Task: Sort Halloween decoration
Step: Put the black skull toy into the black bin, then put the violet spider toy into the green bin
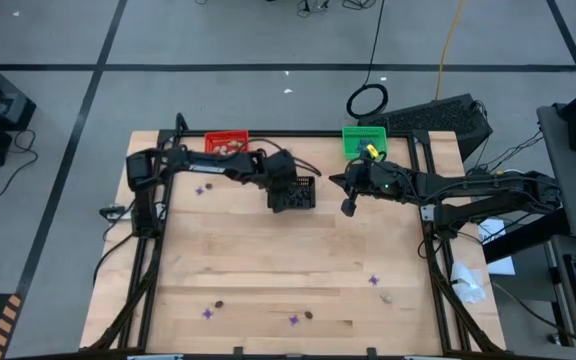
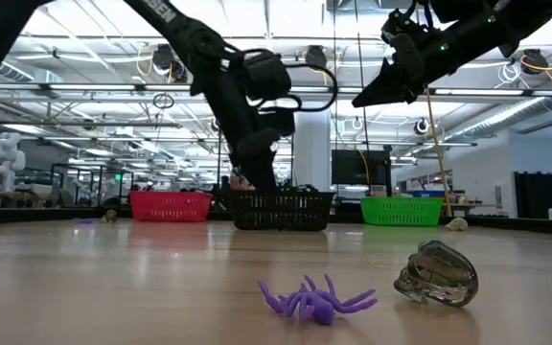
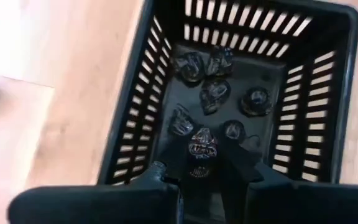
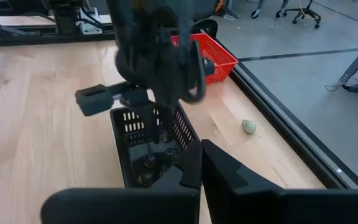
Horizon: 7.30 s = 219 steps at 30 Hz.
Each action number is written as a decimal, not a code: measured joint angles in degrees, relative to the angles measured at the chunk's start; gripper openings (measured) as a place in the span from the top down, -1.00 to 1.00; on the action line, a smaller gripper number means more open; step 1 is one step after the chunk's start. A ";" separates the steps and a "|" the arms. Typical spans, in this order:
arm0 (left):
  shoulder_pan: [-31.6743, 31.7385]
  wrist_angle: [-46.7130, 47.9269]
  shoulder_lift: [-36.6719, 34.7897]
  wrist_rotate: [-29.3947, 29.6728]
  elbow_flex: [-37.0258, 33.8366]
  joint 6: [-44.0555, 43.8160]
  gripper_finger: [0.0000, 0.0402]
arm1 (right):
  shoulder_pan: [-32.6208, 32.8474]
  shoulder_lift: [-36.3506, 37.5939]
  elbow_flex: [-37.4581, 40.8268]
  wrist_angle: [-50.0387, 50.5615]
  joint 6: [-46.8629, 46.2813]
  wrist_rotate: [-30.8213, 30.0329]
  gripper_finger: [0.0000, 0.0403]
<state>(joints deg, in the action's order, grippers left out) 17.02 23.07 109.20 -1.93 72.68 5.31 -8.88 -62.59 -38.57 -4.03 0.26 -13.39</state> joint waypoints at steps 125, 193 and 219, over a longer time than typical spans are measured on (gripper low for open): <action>-67.78 23.50 -7.75 21.03 -8.47 -72.03 1.00 | 4.91 -8.22 0.00 -6.16 -5.14 10.67 0.98; -52.68 -7.69 -11.03 51.42 -15.16 -45.39 0.98 | 24.37 -50.84 -19.02 -43.29 -19.12 2.83 0.98; -51.36 -17.58 -13.80 41.37 -23.49 -35.30 0.70 | 17.59 -23.10 -18.97 -2.54 -6.59 -9.53 1.00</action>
<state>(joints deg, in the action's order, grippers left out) -34.34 5.49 95.39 39.44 49.19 -29.99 8.70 -85.69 -57.54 -6.58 -6.33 -22.92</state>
